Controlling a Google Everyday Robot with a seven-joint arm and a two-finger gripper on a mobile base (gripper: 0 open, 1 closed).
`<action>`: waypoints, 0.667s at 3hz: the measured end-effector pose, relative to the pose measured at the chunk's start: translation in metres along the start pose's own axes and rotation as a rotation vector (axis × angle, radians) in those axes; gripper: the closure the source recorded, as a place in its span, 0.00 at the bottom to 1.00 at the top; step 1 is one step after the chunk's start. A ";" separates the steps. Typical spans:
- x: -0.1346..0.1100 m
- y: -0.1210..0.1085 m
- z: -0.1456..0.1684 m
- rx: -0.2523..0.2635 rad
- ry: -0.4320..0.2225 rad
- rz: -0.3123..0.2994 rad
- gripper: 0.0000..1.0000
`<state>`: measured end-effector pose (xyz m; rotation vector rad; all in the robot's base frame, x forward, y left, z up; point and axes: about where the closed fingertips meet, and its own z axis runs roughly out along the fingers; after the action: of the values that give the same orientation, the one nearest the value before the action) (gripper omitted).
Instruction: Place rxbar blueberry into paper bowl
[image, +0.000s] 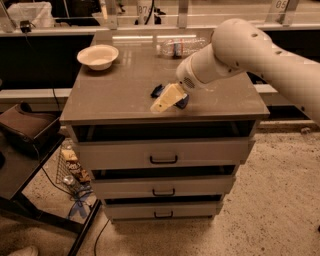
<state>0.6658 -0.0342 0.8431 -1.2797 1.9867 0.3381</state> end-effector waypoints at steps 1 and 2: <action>0.006 -0.005 0.022 -0.002 0.027 0.018 0.15; 0.010 -0.015 0.041 -0.002 0.046 0.045 0.38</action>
Offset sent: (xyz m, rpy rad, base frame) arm 0.0587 0.0114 -0.0539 -0.0256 0.0865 -0.0850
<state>0.6945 -0.0247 0.8103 -1.2561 2.0570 0.3352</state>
